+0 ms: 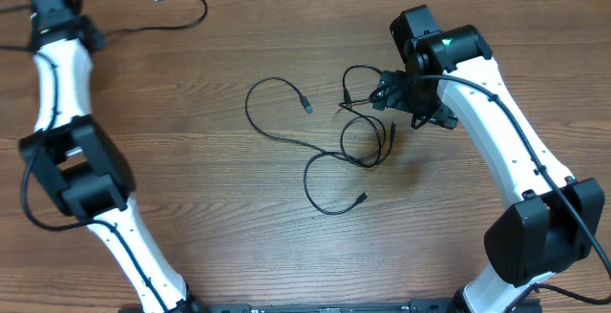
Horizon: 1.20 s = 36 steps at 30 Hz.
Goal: Untangle cables
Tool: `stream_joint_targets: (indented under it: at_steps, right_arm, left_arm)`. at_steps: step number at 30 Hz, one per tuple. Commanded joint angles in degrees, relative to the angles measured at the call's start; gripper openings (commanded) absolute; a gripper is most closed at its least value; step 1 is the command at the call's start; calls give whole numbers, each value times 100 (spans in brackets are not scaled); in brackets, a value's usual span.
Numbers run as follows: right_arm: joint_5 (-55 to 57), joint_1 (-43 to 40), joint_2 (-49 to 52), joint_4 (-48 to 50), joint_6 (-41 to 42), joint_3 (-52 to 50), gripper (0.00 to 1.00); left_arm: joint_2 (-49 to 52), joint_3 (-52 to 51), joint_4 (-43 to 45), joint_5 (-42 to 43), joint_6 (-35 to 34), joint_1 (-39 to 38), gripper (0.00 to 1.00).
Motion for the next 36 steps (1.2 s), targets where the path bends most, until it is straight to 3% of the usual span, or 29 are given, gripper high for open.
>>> stream_joint_targets:
  at_steps: [1, 3, 6, 9, 13, 16, 22, 25, 29, 31, 33, 36]
  right_arm:
    - [37, -7, -173, 13, 0, 116, 100]
    - [37, -7, -173, 13, 0, 116, 100]
    - [37, -7, -173, 13, 0, 116, 100]
    - [37, -7, -173, 13, 0, 116, 100]
    - [37, -7, -173, 13, 0, 116, 100]
    - [37, -7, -173, 13, 0, 116, 100]
    - [37, -7, -173, 13, 0, 116, 100]
    - [37, -7, -173, 13, 0, 116, 100]
    - [37, -7, -173, 13, 0, 116, 100]
    - [37, -7, -173, 13, 0, 116, 100]
    - [37, -7, -173, 13, 0, 116, 100]
    - [37, -7, -173, 13, 0, 116, 100]
  left_arm:
    - [107, 90, -271, 920, -404, 319, 61]
    - [83, 90, -387, 1346, -404, 415, 63]
    - [-2, 94, -535, 1799, -413, 494, 82]
    - [-203, 98, -726, 2299, -413, 505, 80]
    - [-439, 98, -1023, 2896, -413, 505, 92]
    - [-514, 98, -1416, 2817, -505, 505, 71]
    - [-511, 96, -2376, 1593, -1884, 608, 71]
    - [-507, 96, -2553, 1705, -1965, 745, 84]
    - [-485, 72, -2828, 1891, -2079, 826, 88]
    - [-446, -66, -2898, 1952, -2459, 813, 93]
    - [-446, -334, -2809, 2138, -2848, 787, 93]
    - [-444, -708, -2568, 2214, -3182, 765, 84]
